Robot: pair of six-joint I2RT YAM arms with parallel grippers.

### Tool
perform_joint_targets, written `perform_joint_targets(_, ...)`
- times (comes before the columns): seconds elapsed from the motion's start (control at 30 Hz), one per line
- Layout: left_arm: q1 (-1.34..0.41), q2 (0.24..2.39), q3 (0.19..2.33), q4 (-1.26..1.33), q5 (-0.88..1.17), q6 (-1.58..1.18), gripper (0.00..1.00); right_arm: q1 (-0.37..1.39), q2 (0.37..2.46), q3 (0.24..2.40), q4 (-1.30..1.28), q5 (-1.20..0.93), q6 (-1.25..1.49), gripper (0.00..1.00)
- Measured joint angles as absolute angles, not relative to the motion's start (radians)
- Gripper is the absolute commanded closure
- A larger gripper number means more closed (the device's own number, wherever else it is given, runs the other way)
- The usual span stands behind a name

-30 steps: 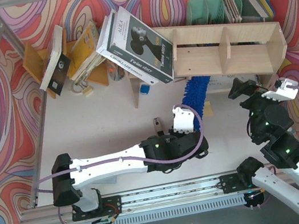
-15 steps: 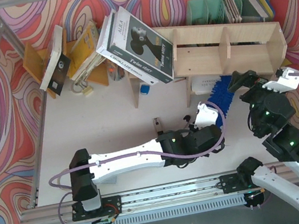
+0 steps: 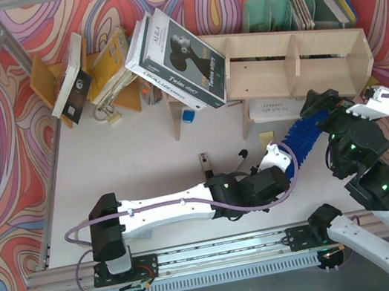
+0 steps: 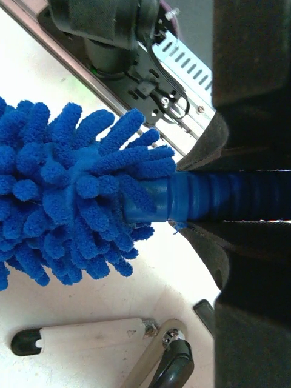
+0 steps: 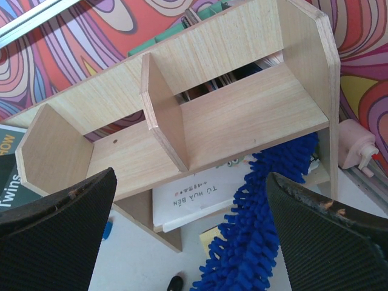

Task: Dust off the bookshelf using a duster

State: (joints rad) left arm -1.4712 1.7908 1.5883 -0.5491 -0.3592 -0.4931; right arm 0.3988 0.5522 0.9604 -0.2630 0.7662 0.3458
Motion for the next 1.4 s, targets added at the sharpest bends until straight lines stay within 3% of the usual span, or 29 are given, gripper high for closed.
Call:
perform_joint_targets(0.57,-1.398,1.706,1.481,-0.519,-0.268,-0.462,1.00,0.399,0.565,0.951,-0.312,0.788,0.362,0.01)
perform_joint_targets(0.9,-1.397,1.599,1.434,-0.461,-0.258,-0.402,1.00,0.399,0.490,0.831,-0.280,0.824,0.286,0.01)
perform_joint_targets(1.4,-1.394,1.660,1.414,-0.478,-0.194,-0.365,1.00,0.399,0.478,0.817,-0.245,0.837,0.265,0.01)
